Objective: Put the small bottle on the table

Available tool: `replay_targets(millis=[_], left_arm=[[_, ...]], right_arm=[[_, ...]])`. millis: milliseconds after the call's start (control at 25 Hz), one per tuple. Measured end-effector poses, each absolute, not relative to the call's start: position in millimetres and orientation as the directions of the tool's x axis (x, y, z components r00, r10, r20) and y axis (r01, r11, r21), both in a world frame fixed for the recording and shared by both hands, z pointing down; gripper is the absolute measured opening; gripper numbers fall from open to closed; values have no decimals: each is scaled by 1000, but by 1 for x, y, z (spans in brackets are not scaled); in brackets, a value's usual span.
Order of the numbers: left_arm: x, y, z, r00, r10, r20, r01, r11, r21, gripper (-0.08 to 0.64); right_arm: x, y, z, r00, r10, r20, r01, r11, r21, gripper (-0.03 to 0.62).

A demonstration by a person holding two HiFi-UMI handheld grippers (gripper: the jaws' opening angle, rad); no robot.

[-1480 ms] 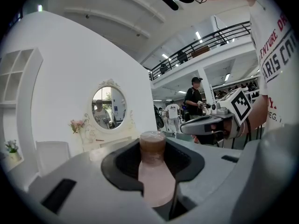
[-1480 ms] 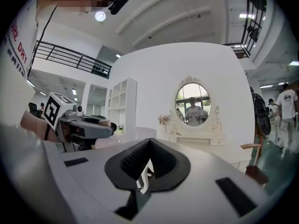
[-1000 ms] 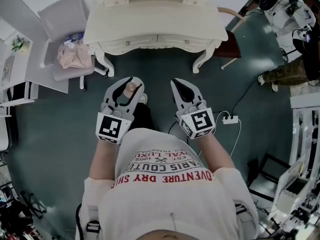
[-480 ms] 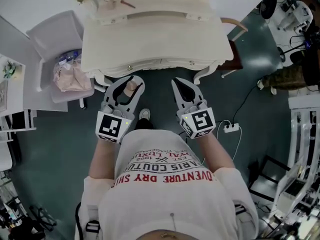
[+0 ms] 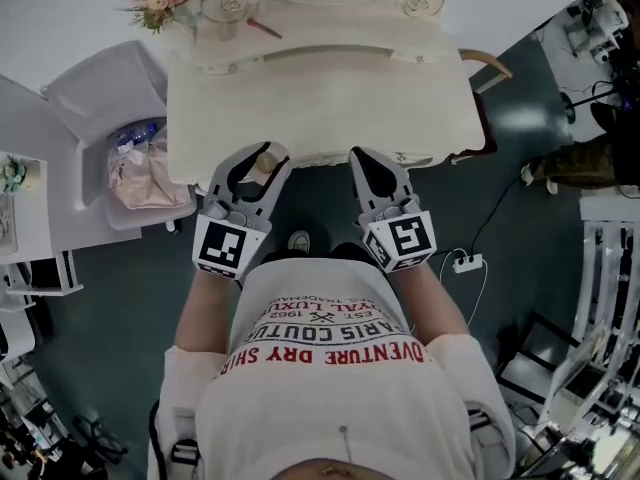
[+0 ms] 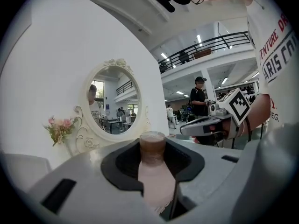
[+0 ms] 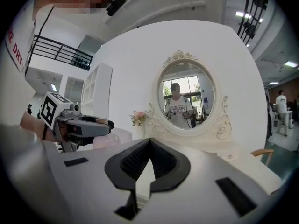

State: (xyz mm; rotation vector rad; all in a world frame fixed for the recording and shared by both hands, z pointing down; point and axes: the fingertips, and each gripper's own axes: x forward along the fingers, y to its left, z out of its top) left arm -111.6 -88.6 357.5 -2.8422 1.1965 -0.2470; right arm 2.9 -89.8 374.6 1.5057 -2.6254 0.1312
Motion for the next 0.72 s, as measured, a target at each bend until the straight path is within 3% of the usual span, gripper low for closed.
replay_targets(millis=[720], left_arm=[[-61,-257,414,608,-771,190,-779,-625,-45,141]], right_arm=[[50,-270,415,-618,-760,202,-783,619,-63,-2]])
